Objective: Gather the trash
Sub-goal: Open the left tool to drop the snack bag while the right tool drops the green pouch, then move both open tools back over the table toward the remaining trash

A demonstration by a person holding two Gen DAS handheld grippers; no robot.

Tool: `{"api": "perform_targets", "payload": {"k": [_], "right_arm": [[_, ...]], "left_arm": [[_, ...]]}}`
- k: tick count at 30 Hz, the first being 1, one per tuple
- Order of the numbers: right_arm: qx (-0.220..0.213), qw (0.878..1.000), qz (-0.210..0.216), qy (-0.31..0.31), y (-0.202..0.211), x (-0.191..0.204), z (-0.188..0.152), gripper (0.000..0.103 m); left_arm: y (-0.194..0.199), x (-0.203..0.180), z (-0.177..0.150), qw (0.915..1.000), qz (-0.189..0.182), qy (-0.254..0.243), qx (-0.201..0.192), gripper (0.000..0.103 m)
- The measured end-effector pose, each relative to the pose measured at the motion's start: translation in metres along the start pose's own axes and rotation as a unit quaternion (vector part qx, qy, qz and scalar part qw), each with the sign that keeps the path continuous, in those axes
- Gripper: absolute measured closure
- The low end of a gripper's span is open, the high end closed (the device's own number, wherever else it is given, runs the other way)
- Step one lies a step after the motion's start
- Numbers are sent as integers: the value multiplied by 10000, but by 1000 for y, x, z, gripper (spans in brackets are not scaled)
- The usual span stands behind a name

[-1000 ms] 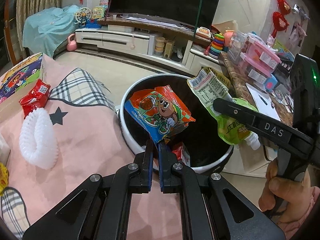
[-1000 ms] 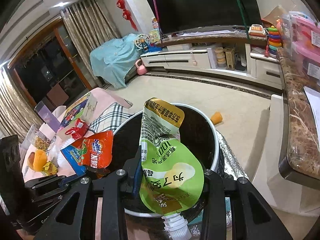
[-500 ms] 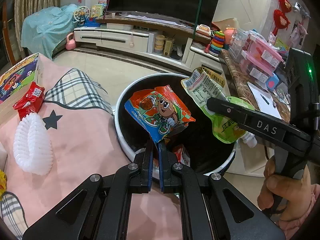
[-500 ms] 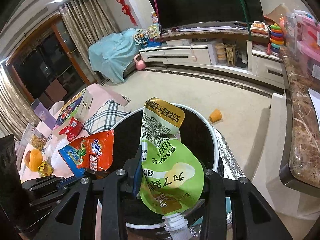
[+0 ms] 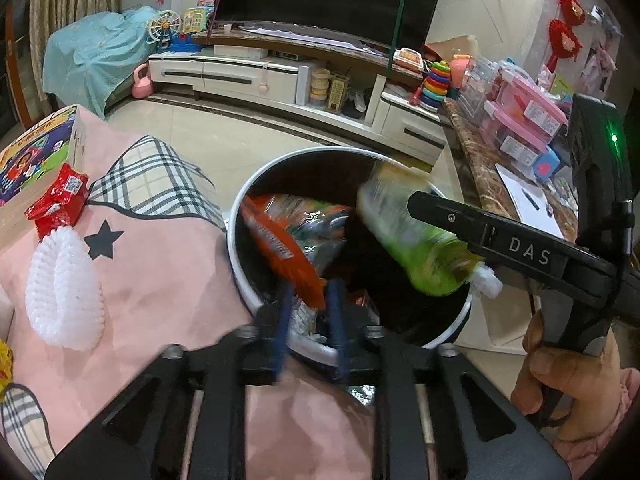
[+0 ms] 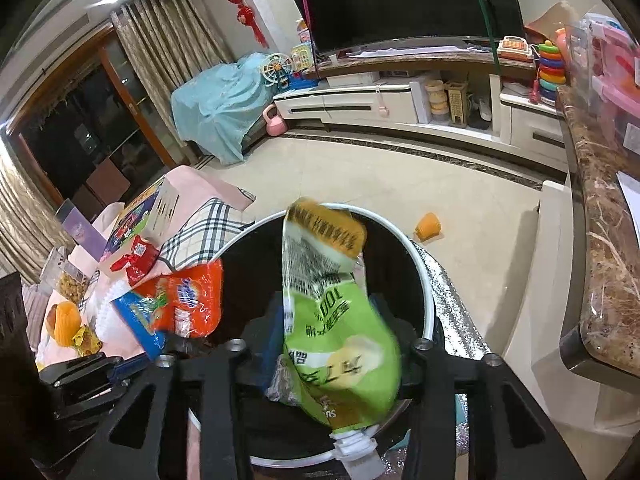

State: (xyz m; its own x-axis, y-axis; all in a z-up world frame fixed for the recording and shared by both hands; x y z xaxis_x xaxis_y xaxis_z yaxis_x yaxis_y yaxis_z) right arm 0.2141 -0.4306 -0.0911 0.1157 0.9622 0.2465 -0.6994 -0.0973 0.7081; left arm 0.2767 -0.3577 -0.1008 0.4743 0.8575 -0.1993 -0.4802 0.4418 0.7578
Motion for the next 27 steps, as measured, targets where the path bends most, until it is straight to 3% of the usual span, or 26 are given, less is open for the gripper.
{"api": "perform_targets", "payload": {"k": [6, 13, 27], "right_arm": [[-103, 9999, 43, -51, 7, 4, -1, 40], [-230, 9995, 144, -159, 18, 16, -9, 12], [-272, 9992, 284, -98, 34, 63, -40, 8]], "left_arm": [[14, 9, -6, 9998, 15, 127, -154, 63], [30, 38, -28, 9984, 142, 495, -230, 49], [79, 118, -82, 9878, 576, 1347, -526, 37]]}}
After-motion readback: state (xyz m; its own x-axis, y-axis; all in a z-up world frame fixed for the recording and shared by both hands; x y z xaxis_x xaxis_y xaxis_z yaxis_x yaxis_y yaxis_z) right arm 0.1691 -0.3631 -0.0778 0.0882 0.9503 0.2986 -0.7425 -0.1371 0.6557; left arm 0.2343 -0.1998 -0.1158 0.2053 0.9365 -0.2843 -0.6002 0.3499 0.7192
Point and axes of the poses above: each gripper's, at about its wrist camera, not at the fingertips, and y roughly against the way its jaws point, x to its left, z to its top, the point moved 9 cm from there along -y, roughly the way its jaws point, and after that the axes turned 4 degrees about y, right-handed, at the moved point
